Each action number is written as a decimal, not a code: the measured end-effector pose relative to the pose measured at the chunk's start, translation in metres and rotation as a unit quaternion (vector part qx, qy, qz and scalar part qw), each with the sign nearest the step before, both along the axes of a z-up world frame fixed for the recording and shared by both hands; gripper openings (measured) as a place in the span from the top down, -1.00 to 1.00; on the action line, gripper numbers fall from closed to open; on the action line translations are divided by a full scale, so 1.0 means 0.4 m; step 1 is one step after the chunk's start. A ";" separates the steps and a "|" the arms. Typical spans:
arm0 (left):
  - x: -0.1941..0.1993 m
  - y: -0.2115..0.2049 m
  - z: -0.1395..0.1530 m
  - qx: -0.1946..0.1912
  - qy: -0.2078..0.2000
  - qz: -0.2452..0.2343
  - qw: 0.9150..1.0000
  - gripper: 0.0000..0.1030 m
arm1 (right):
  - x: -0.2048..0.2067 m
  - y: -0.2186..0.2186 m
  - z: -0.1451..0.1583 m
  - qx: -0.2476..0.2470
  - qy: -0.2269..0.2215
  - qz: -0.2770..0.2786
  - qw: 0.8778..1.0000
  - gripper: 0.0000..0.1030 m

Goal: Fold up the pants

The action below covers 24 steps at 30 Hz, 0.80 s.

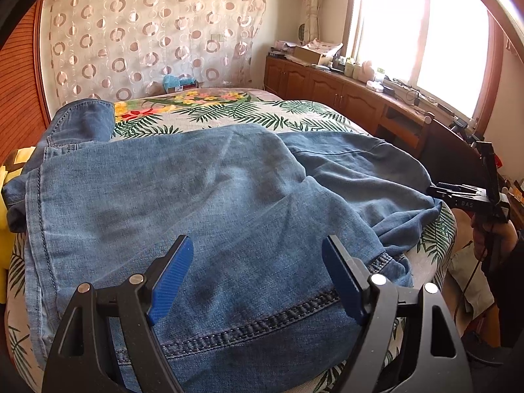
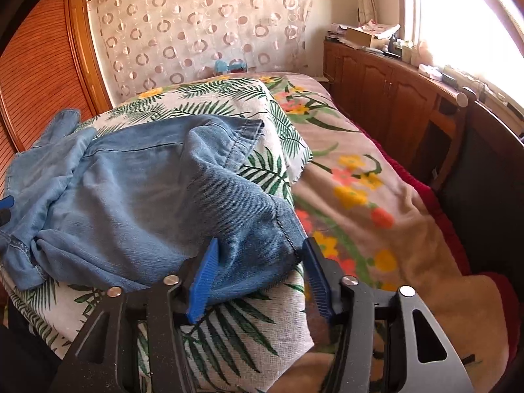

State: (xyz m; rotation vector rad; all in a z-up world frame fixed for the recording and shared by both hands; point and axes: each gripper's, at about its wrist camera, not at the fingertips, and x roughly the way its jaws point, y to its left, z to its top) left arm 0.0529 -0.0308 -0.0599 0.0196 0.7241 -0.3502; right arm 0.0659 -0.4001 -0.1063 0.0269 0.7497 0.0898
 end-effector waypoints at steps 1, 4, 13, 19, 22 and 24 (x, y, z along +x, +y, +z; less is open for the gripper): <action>-0.001 -0.001 -0.002 0.000 0.001 0.000 1.000 -0.58 | 0.002 -0.003 -0.003 0.000 0.001 -0.004 1.000 -0.25; -0.003 -0.001 -0.010 0.000 0.003 0.001 1.000 -0.58 | 0.007 -0.016 -0.017 0.025 0.008 -0.008 1.000 -0.27; -0.004 0.002 -0.014 0.000 0.005 0.003 1.000 -0.58 | 0.007 -0.036 -0.017 0.068 0.017 -0.003 0.998 -0.12; -0.002 0.013 -0.011 -0.001 0.002 0.005 1.000 -0.58 | -0.010 -0.022 0.003 0.041 -0.003 -0.007 0.999 0.59; -0.006 0.019 -0.007 -0.003 0.001 0.008 1.000 -0.58 | -0.035 -0.020 0.040 0.049 -0.041 -0.002 0.998 0.67; -0.007 0.022 -0.003 -0.003 -0.002 0.009 1.000 -0.58 | -0.046 -0.015 0.064 0.055 -0.056 0.008 0.997 0.77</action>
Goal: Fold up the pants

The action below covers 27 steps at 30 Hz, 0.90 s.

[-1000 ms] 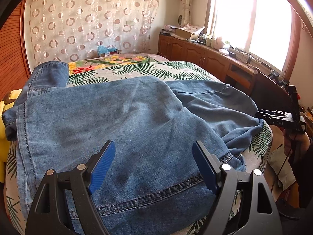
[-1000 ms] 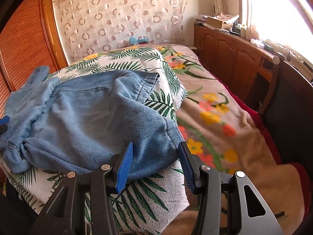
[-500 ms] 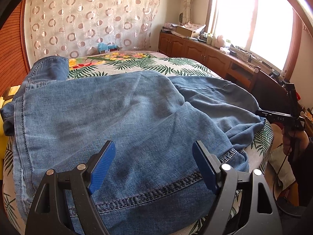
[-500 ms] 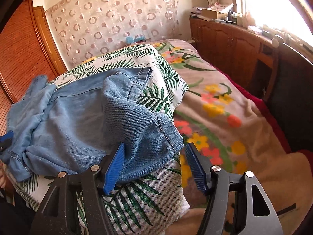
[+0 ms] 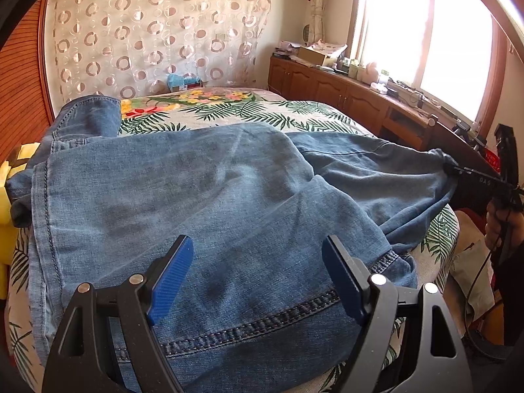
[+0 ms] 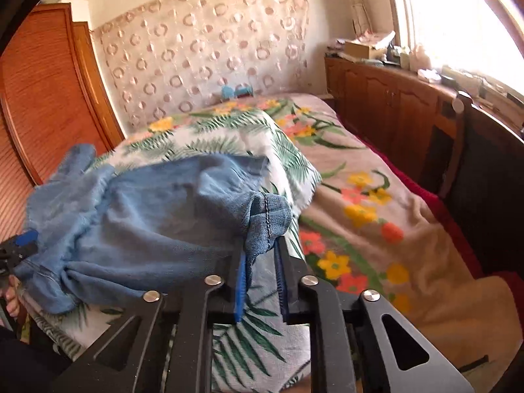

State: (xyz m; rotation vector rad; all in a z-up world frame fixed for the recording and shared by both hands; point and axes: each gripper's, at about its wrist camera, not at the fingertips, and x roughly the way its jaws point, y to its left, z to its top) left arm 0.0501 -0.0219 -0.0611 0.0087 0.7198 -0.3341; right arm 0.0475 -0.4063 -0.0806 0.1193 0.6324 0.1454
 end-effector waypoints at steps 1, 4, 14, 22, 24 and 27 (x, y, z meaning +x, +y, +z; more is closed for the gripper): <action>-0.001 0.003 0.003 -0.001 -0.002 0.001 1.000 -0.58 | -0.004 0.005 0.012 0.000 -0.007 0.005 1.000 0.78; -0.006 0.015 0.012 -0.005 -0.007 0.007 1.000 -0.58 | -0.012 0.026 0.050 -0.001 -0.025 0.023 0.999 0.82; -0.023 0.064 0.057 -0.012 -0.029 0.024 0.999 -0.58 | -0.028 0.172 0.189 -0.014 -0.094 0.120 0.988 0.84; -0.045 0.105 0.081 -0.015 -0.045 0.038 0.998 -0.58 | -0.033 0.359 0.281 -0.034 -0.139 0.219 0.965 0.85; -0.049 0.118 0.084 -0.015 -0.048 0.042 0.998 -0.58 | -0.026 0.398 0.287 -0.037 -0.140 0.240 0.960 0.85; -0.059 0.139 0.082 -0.017 -0.050 0.049 0.997 -0.58 | -0.017 0.449 0.287 -0.033 -0.135 0.269 0.953 0.85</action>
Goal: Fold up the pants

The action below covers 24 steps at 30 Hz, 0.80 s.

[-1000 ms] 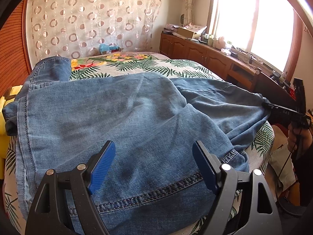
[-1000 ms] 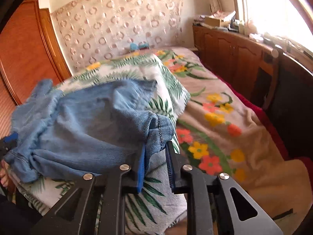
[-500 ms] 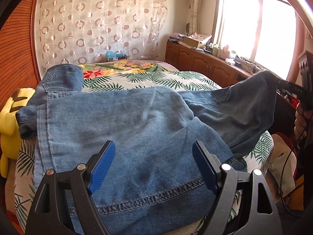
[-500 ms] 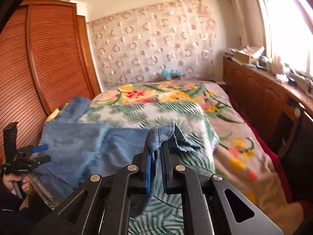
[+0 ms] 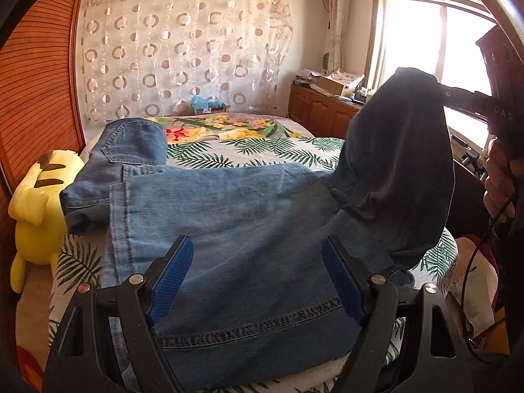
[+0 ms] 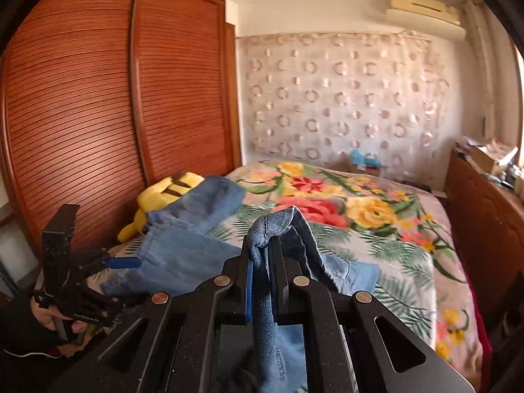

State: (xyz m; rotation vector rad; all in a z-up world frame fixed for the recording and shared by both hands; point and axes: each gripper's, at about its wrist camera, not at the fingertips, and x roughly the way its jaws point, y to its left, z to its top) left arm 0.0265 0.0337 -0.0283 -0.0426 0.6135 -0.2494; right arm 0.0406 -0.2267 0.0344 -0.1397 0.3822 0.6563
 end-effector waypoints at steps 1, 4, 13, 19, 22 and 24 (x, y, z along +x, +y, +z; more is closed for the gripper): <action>-0.002 0.008 -0.002 -0.001 0.000 0.003 1.000 -0.58 | 0.003 0.016 -0.002 0.000 0.003 0.011 1.000 0.85; -0.005 0.025 -0.008 -0.005 0.003 0.012 1.000 -0.58 | 0.040 0.064 -0.019 -0.020 0.012 0.038 0.999 0.85; 0.010 0.047 -0.024 -0.016 0.012 0.021 1.000 -0.58 | 0.137 0.094 -0.030 -0.056 0.051 0.038 0.996 0.25; 0.012 0.031 -0.036 -0.014 0.015 0.010 1.000 -0.58 | 0.131 0.094 -0.027 -0.060 0.057 -0.003 0.997 0.17; 0.023 0.016 -0.046 -0.013 0.021 0.003 1.000 -0.58 | 0.133 0.087 -0.055 -0.063 0.074 -0.022 0.995 0.17; 0.028 0.004 -0.056 -0.014 0.027 -0.003 1.000 -0.58 | 0.147 0.089 -0.074 -0.068 0.086 -0.035 0.993 0.17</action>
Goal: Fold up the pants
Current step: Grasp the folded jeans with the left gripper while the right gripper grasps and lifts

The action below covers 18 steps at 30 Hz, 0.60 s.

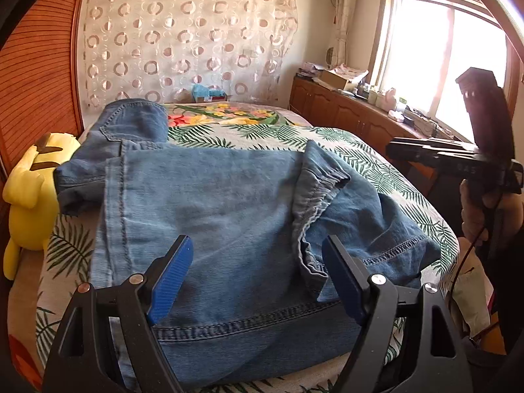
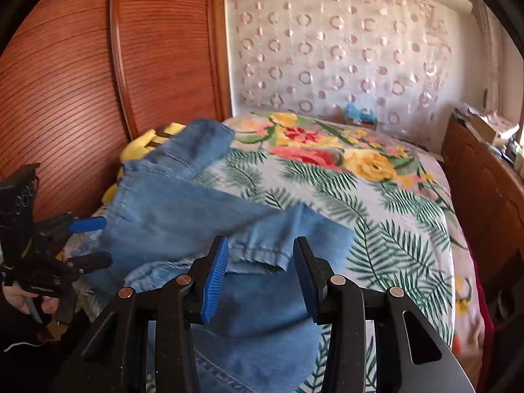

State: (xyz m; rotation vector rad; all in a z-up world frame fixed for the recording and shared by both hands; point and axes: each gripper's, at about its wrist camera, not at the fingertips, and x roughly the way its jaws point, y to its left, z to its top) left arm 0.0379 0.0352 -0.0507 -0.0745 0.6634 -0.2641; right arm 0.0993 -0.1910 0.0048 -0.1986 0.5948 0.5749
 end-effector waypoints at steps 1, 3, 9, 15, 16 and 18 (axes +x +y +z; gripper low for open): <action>0.003 -0.008 -0.004 0.000 0.002 -0.004 1.000 -0.58 | 0.008 0.001 -0.009 -0.002 0.006 -0.004 1.000 0.16; 0.008 -0.024 -0.010 0.000 0.005 -0.013 1.000 -0.58 | 0.031 0.012 -0.023 -0.002 0.018 -0.009 1.000 0.16; 0.020 -0.057 -0.021 -0.003 0.008 -0.042 0.999 -0.24 | 0.098 0.051 -0.024 0.005 0.055 -0.013 0.998 0.16; 0.030 -0.081 -0.043 -0.005 0.023 -0.066 0.998 0.23 | 0.165 0.094 -0.036 0.005 0.092 -0.004 0.996 0.16; 0.031 -0.086 -0.050 -0.003 0.028 -0.069 0.997 0.25 | 0.176 0.103 -0.041 0.005 0.100 -0.004 0.995 0.16; 0.034 -0.092 -0.061 -0.001 0.035 -0.072 0.997 0.29 | 0.194 0.117 -0.055 0.005 0.117 -0.002 0.993 0.16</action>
